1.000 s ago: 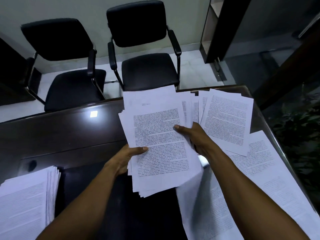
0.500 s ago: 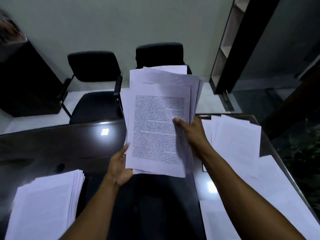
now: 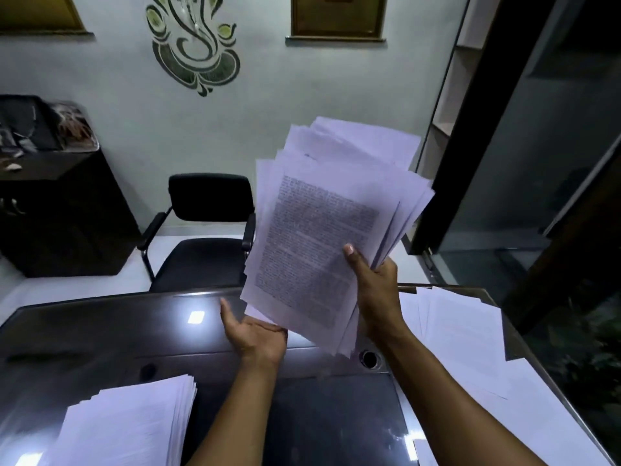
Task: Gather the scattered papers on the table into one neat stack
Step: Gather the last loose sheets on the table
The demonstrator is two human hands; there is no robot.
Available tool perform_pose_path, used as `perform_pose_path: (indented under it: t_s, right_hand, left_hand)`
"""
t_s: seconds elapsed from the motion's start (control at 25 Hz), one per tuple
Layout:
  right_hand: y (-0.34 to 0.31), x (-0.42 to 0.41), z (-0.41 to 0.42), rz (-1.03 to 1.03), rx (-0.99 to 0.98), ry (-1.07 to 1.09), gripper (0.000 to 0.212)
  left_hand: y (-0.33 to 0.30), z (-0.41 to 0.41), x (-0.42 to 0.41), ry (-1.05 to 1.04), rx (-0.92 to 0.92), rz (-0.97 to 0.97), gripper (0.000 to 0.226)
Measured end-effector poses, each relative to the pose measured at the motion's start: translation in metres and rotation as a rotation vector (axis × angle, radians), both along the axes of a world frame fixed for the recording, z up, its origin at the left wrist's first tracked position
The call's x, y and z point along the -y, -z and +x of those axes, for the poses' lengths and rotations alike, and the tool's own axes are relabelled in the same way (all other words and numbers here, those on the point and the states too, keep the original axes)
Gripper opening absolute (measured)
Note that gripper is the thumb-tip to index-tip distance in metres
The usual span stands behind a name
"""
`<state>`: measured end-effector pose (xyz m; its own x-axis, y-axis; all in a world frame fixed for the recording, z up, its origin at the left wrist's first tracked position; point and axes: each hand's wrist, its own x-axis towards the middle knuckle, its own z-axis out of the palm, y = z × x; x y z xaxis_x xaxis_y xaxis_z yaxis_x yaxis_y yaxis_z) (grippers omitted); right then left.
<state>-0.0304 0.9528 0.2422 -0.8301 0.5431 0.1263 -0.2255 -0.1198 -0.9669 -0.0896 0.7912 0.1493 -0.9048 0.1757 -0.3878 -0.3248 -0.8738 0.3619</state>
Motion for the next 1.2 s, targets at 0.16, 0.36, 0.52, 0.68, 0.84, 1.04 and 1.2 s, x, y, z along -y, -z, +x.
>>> perform_pose_path:
  t_s: [0.16, 0.36, 0.52, 0.68, 0.84, 1.04, 1.2]
  right_hand:
    - [-0.007, 0.028, 0.020, 0.104, 0.019, -0.144, 0.019]
    - [-0.028, 0.056, 0.031, 0.208, -0.036, -0.157, 0.017]
    - [-0.034, 0.077, 0.036, 0.211, -0.044, -0.146, 0.017]
    - [-0.040, 0.093, 0.039, 0.228, -0.018, -0.181, 0.016]
    - [-0.052, 0.107, 0.044, 0.241, -0.074, -0.158, 0.013]
    - [-0.057, 0.112, 0.048, 0.216, -0.126, -0.145, 0.018]
    - [-0.061, 0.110, 0.047, 0.216, -0.112, -0.173, 0.020]
  left_hand:
    - [-0.022, -0.005, 0.027, -0.058, 0.021, 0.018, 0.057]
    - [-0.024, -0.004, 0.056, 0.053, -0.008, 0.142, 0.059]
    - [-0.035, 0.011, 0.077, 0.125, -0.099, 0.200, 0.064]
    - [-0.051, 0.008, 0.086, 0.157, -0.200, 0.175, 0.075]
    - [-0.062, 0.011, 0.093, 0.122, -0.261, 0.151, 0.050]
    - [-0.065, 0.023, 0.096, 0.139, -0.344, 0.197, 0.062]
    - [-0.062, 0.015, 0.097, 0.121, -0.336, 0.140, 0.063]
